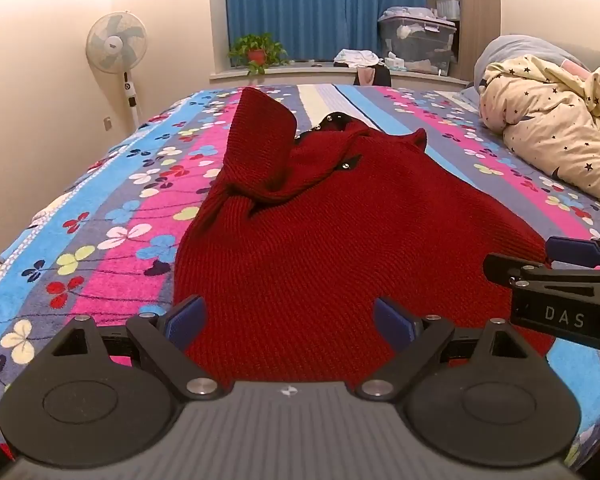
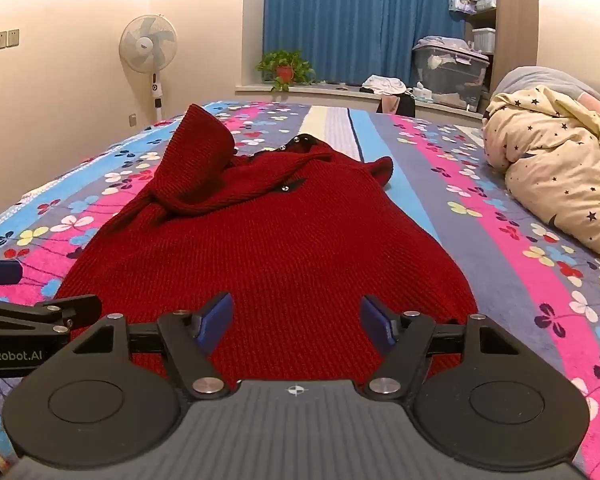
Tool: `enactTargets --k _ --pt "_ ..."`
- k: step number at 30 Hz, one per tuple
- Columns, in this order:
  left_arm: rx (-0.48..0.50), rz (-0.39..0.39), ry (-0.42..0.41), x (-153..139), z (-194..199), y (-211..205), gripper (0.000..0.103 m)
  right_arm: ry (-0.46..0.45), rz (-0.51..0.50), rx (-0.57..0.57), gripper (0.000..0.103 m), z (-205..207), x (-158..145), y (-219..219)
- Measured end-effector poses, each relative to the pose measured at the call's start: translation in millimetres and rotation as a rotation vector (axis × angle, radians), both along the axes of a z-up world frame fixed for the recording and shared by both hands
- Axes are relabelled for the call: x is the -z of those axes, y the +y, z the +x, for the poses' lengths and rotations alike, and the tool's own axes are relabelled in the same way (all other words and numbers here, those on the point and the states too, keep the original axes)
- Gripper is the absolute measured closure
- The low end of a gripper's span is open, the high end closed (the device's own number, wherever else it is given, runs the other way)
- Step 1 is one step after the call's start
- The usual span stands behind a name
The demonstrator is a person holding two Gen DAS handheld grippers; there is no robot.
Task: Fold small clothes
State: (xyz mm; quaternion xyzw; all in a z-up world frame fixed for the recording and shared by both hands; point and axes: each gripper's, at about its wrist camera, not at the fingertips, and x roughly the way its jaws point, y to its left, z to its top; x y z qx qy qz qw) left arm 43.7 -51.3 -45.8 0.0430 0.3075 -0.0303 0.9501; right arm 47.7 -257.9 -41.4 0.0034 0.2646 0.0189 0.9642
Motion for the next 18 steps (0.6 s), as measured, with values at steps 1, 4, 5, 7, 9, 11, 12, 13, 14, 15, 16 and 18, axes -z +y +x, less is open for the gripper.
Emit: enactTargets --k 1,4,5,7,9,11,12,13,14,15,16,18 --pt "0.0 -0.001 0.0 0.1 0.0 0.0 0.009 0.001 0.003 0.001 0.031 -0.1 -0.2 -0.6" --pt "0.0 0.001 0.001 0.7 -0.5 -1.1 0.009 0.0 0.009 0.001 0.031 -1.0 -0.8 -2.7" --pt "-0.001 0.001 0.001 0.7 -0.6 -1.4 0.009 0.001 0.012 0.0 0.031 -1.6 -0.7 -3.7" --pt "0.0 0.0 0.004 1.1 -0.9 -1.0 0.009 0.007 0.006 0.002 0.031 -1.1 -1.0 0.8" --pt "0.001 0.001 0.005 1.2 -1.4 -1.6 0.009 0.01 0.008 0.001 0.03 -1.1 -1.4 0.6" --pt "0.002 0.002 0.003 1.0 -1.3 -2.1 0.009 0.012 0.012 -0.005 0.03 2.0 -0.1 -2.1" --pt "0.003 0.002 0.003 0.7 -1.1 -3.3 0.009 0.012 0.012 -0.007 0.03 2.7 -0.2 -1.3" --pt "0.002 0.002 0.003 0.7 -1.1 -3.3 0.009 0.013 0.012 -0.01 0.03 3.6 -0.3 -0.3" --pt "0.001 0.002 0.004 0.8 -1.1 -3.3 0.009 0.014 0.012 -0.014 0.03 4.6 -0.4 0.8" --pt "0.0 0.003 0.004 0.4 -0.9 -4.6 0.009 0.01 0.021 -0.018 0.03 -0.8 2.0 -4.6" --pt "0.0 0.002 0.005 0.2 -1.0 -4.7 0.009 0.011 0.022 -0.02 0.03 -0.8 2.0 -4.2" --pt "0.001 0.003 0.004 0.2 -1.1 -5.1 0.009 0.011 0.021 -0.023 0.03 -0.9 1.8 -3.3"
